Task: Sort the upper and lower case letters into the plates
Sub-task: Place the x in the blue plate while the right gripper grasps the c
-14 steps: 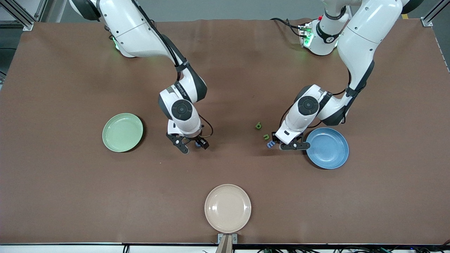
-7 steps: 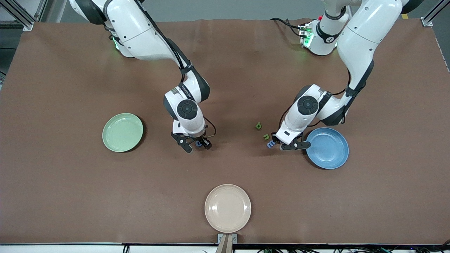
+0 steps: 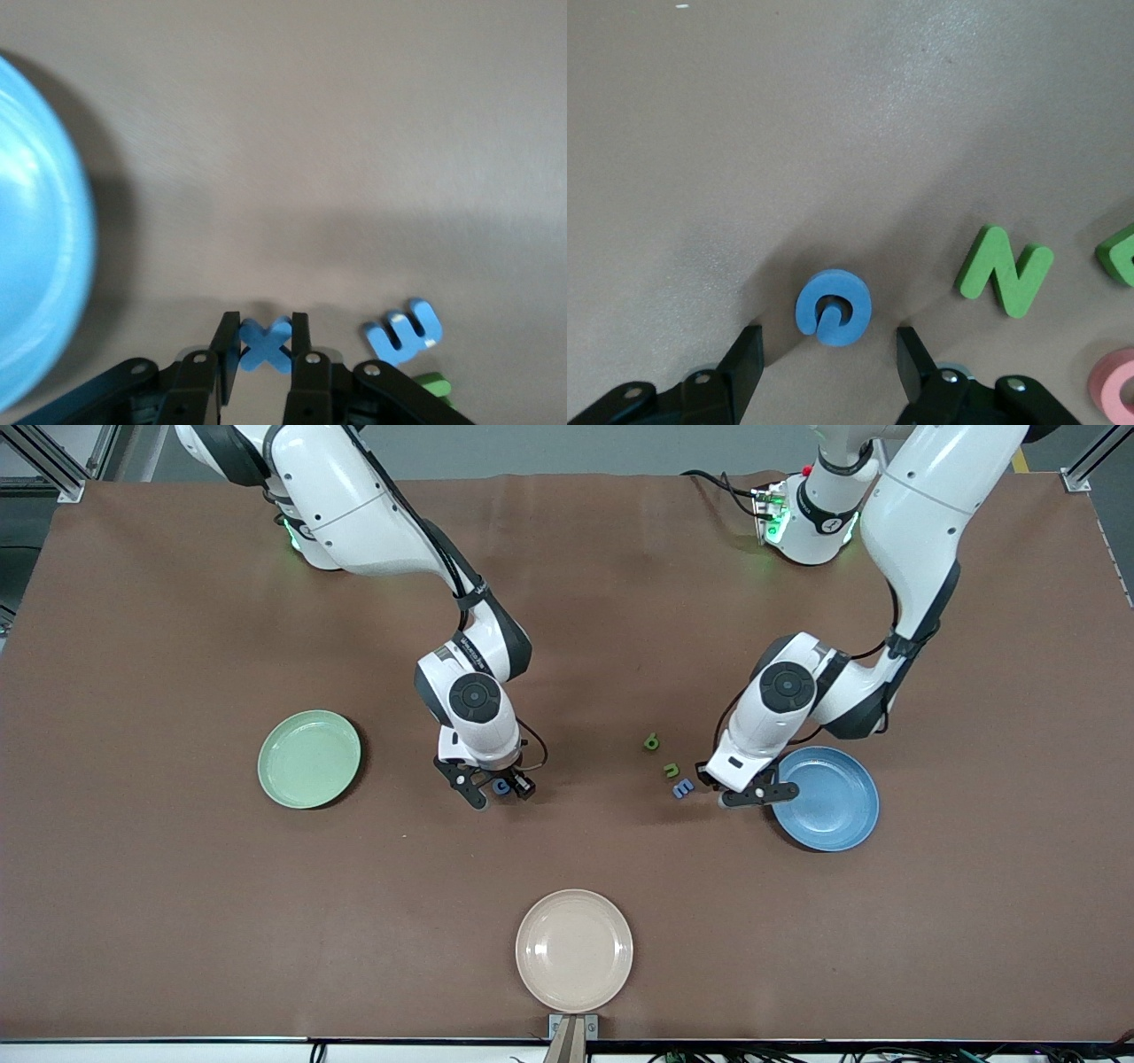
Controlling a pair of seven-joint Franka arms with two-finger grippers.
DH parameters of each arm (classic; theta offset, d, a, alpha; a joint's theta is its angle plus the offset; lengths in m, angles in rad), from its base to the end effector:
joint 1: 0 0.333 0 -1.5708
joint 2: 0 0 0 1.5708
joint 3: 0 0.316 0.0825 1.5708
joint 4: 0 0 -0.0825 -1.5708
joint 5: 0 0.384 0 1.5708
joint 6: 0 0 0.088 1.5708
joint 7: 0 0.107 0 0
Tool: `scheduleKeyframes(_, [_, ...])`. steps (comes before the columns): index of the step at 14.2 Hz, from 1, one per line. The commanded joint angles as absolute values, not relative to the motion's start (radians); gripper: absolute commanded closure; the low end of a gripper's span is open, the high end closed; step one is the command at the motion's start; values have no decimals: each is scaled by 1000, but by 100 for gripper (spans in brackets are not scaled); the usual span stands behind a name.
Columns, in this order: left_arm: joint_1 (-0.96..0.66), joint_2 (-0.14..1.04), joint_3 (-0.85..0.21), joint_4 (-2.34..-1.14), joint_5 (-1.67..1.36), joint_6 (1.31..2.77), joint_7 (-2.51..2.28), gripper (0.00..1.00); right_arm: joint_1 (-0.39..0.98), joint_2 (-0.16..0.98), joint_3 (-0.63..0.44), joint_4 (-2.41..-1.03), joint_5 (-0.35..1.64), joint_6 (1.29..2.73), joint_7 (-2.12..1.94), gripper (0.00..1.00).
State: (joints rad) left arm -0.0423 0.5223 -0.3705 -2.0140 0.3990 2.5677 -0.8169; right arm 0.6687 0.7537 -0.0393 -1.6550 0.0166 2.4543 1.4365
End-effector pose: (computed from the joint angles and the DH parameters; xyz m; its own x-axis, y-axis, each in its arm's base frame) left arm 0.5590 -0.2452 0.2132 0.9867 0.1286 0.0991 0.1275 -0.9917 0.0175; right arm 0.5540 0.4072 0.1742 0.6901 -0.7234 0.0218 -0.7222 -0.6903 -0.0437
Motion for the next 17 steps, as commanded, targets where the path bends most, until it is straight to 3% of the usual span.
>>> scheduleKeyframes(1, [36, 465, -423, -2037, 423, 2530, -802, 92, 666, 770, -46, -1648, -14, 2464, 1421, 32])
scheduleKeyframes(5, [253, 433, -549, -2081, 423, 2476, -651, 94, 652, 767, -48, -1637, -15, 2453, 1405, 34])
scheduleKeyframes(11, [411, 428, -560, -2164, 555, 2491, -489, 94, 646, 767, -46, -1631, -11, 2439, 1391, 40])
scheduleKeyframes(13, [426, 446, -560, -2163, 613, 2494, -489, 94, 646, 767, -46, -1631, -11, 2439, 1391, 58])
scheduleKeyframes(16, [442, 469, -560, -2163, 663, 2494, -489, 94, 646, 765, -46, -1631, -11, 2421, 1391, 97])
scheduleKeyframes(17, [448, 472, -560, -2161, 663, 2499, -488, 94, 644, 764, -46, -1629, -12, 2398, 1385, 99])
